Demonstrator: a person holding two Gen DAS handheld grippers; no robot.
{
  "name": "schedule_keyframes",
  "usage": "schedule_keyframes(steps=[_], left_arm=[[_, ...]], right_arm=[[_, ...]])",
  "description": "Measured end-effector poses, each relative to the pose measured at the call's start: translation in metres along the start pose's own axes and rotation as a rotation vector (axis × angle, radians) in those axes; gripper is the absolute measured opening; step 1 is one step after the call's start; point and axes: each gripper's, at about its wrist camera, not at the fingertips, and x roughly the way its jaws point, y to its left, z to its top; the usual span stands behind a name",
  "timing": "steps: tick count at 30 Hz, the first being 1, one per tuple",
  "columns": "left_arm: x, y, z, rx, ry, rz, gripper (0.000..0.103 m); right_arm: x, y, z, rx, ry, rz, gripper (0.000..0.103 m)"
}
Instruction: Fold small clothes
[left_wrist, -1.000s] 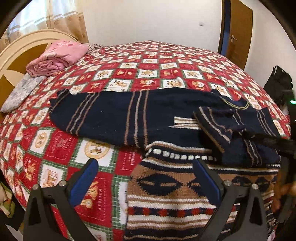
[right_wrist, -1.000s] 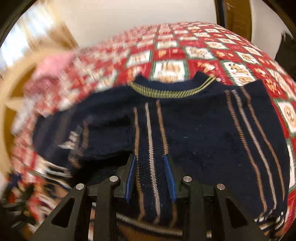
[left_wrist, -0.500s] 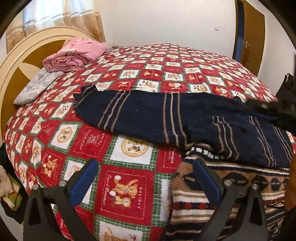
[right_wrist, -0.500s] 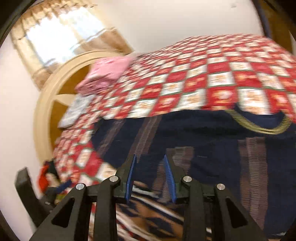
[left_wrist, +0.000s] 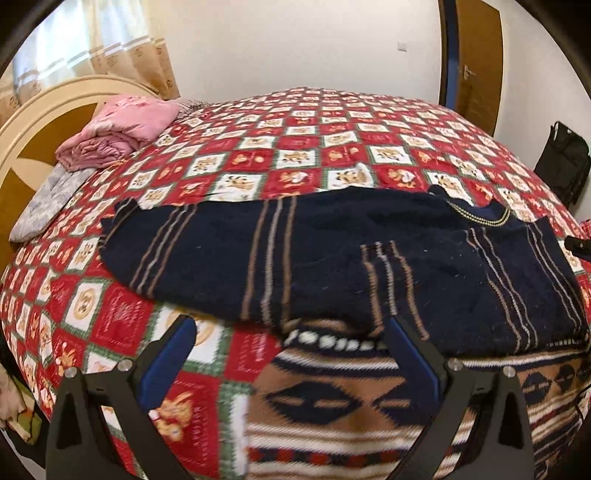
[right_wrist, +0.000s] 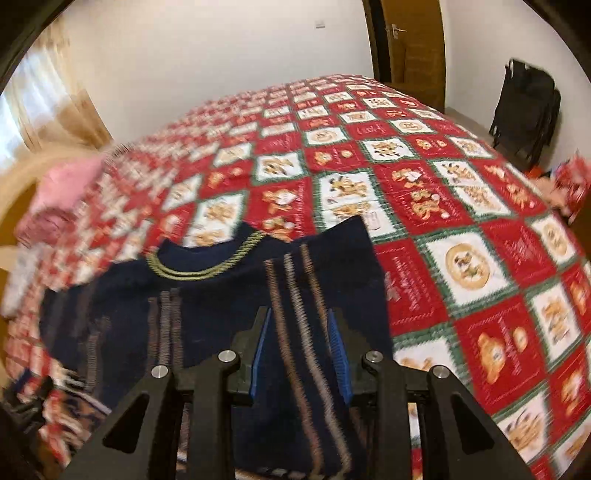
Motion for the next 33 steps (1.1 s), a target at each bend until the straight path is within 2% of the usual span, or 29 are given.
schedule_keyframes(steps=[5, 8, 10, 11, 14, 16, 18, 19, 21, 23, 25, 27, 30, 33], left_arm=[[0.006, -0.015, 0.008, 0.016, 0.008, 0.022, 0.103], [0.01, -0.021, 0.009, 0.027, 0.014, 0.029, 0.103], [0.014, -0.025, 0.009, 0.033, 0.022, 0.025, 0.103], [0.016, -0.028, 0.009, 0.037, 0.027, 0.026, 0.103], [0.023, -0.037, 0.009, 0.048, 0.043, 0.032, 0.103], [0.027, -0.043, 0.009, 0.059, 0.05, 0.045, 0.103], [0.029, -0.048, 0.01, 0.071, 0.053, 0.062, 0.103], [0.029, -0.051, 0.011, 0.077, 0.056, 0.07, 0.103], [0.027, -0.056, 0.012, 0.095, 0.047, 0.084, 0.103], [0.025, -0.059, 0.013, 0.107, 0.03, 0.089, 0.103], [0.028, -0.063, 0.013, 0.117, 0.028, 0.088, 0.103], [0.033, -0.066, 0.014, 0.121, 0.043, 0.087, 0.103], [0.035, -0.065, 0.015, 0.106, 0.049, 0.076, 0.103], [0.031, -0.065, 0.015, 0.094, 0.045, 0.063, 0.103]], right_arm=[[0.035, -0.009, 0.022, -0.01, 0.006, -0.157, 0.033], [0.064, -0.023, 0.027, -0.006, 0.081, -0.227, 0.033], [0.077, -0.036, 0.028, 0.043, 0.128, -0.186, 0.033], [0.08, -0.04, 0.028, 0.057, 0.136, -0.175, 0.037], [0.081, -0.045, 0.027, 0.041, 0.114, -0.139, 0.038], [0.08, -0.038, 0.024, -0.042, 0.096, -0.156, 0.024], [0.075, -0.026, 0.02, -0.129, 0.073, -0.212, 0.009], [0.071, -0.026, 0.019, -0.149, 0.052, -0.242, 0.009], [0.06, -0.034, 0.021, -0.124, 0.003, -0.324, 0.0], [0.056, -0.063, 0.023, -0.019, -0.009, -0.398, 0.0], [0.063, -0.092, 0.019, 0.081, 0.041, -0.335, 0.0], [0.056, -0.094, 0.014, 0.076, 0.02, -0.312, 0.0], [0.022, -0.072, 0.014, 0.035, -0.083, -0.236, 0.0], [-0.004, -0.036, 0.012, -0.037, -0.114, -0.123, 0.0]])
